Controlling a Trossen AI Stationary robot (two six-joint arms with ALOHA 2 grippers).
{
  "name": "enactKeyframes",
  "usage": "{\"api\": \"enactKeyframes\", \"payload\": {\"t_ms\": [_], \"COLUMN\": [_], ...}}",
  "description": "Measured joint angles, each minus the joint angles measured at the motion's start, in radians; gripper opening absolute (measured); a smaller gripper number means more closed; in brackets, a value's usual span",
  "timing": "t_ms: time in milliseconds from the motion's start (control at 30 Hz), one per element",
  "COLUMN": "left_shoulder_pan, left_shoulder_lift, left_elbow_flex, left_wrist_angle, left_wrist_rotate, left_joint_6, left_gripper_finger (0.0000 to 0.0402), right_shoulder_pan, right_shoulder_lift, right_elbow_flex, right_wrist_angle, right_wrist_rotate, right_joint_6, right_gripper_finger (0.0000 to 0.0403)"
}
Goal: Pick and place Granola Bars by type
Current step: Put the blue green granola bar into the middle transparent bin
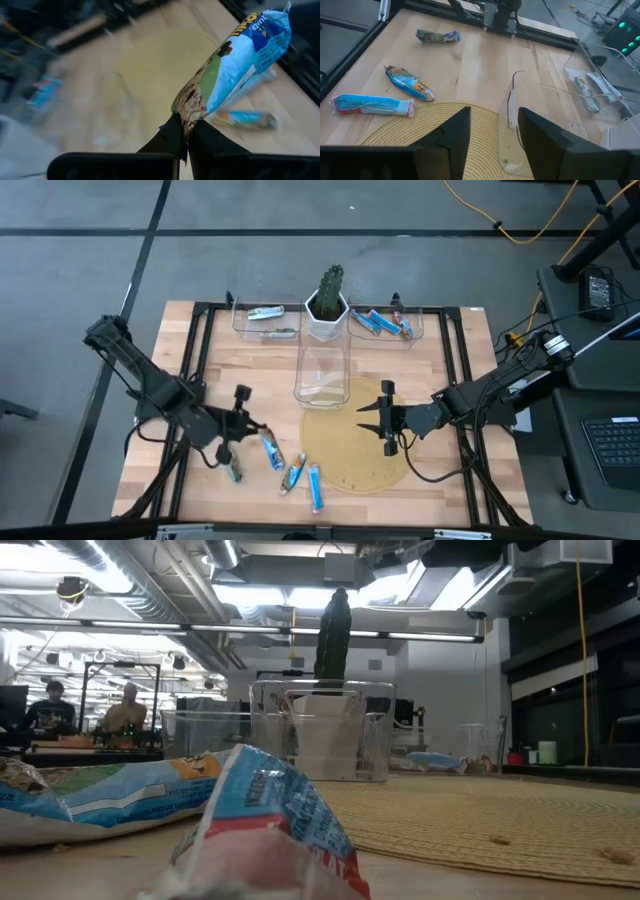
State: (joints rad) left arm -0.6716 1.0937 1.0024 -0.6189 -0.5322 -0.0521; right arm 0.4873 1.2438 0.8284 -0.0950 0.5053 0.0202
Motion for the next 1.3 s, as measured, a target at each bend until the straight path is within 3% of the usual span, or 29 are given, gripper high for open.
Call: {"api": "enactKeyframes", "payload": {"t_ms": [133, 433, 667, 900, 1100, 1300], "left_shoulder_pan": [0.000, 0.089, 0.305, 0.548, 0.661, 0.727], "left_shoulder_lift": [-0.018, -0.032, -0.021, 0.086, 0.220, 0.308], "left_elbow_flex": [0.084, 0.149, 0.271, 0.495, 0.687, 0.750], "left_wrist_angle": [-0.065, -0.107, -0.110, -0.134, -0.206, -0.224], "left_wrist_rotate": [-0.078, -0.071, 0.089, 0.245, 0.263, 0.363], "left_joint_6": [0.003, 0.041, 0.171, 0.277, 0.283, 0.273], "left_gripper_finger": [0.0006, 0.0006, 0.0006, 0.0006, 0.0005, 0.0007], "right_shoulder_pan": [0.000, 0.000, 0.000, 0.000, 0.000, 0.000], "right_shoulder_lift": [0.000, 0.000, 0.000, 0.000, 0.000, 0.000], "right_elbow_flex": [0.000, 0.000, 0.000, 0.000, 0.000, 0.000], "right_wrist_angle": [0.000, 0.001, 0.001, 0.000, 0.000, -0.004], "right_wrist_rotate": [0.000, 0.000, 0.000, 0.000, 0.000, 0.000], "right_joint_6": [0.001, 0.001, -0.001, -0.002, -0.002, 0.000], "right_gripper_finger": [0.0168, 0.0168, 0.0168, 0.0168, 0.0168, 0.0168]}}
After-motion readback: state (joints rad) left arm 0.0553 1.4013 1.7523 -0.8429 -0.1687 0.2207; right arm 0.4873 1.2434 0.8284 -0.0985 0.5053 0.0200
